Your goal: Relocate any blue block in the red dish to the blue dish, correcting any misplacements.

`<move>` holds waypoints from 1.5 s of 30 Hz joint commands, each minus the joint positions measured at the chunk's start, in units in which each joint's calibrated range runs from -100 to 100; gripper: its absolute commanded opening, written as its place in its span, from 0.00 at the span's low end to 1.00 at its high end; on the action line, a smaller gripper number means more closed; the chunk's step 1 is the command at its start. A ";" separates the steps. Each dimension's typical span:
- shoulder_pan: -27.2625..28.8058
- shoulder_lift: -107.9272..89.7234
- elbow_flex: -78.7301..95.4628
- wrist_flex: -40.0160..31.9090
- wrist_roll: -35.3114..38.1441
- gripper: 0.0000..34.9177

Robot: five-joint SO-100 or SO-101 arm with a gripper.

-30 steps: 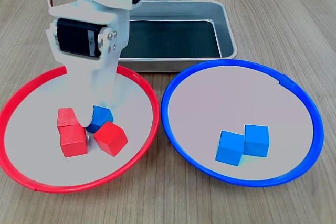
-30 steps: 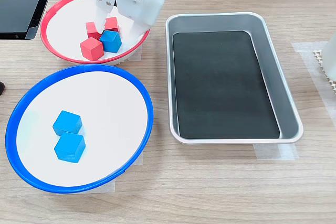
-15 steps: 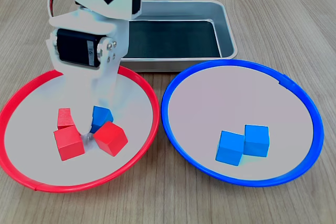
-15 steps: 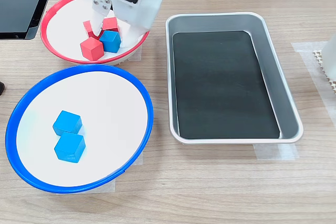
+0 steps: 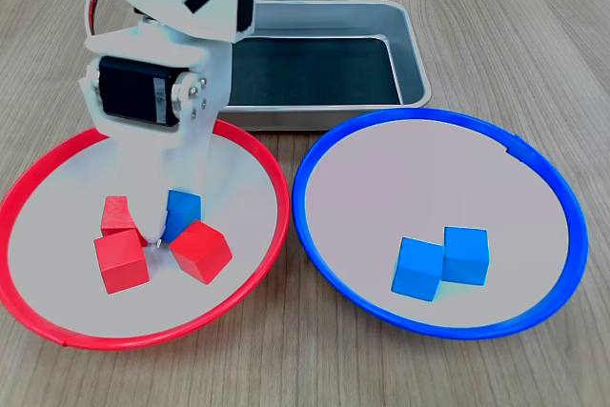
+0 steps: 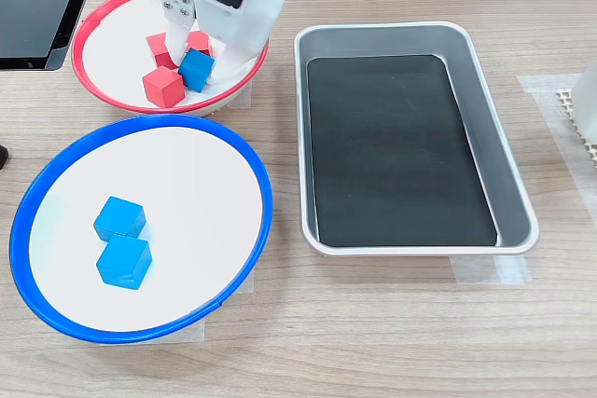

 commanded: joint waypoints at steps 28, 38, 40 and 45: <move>-21.21 -23.48 -2.34 9.93 -0.68 0.01; -23.94 -18.54 0.30 8.12 -1.71 0.01; -23.38 -16.75 -0.07 7.70 -1.66 0.01; -22.44 -12.57 -1.80 7.13 -1.66 0.01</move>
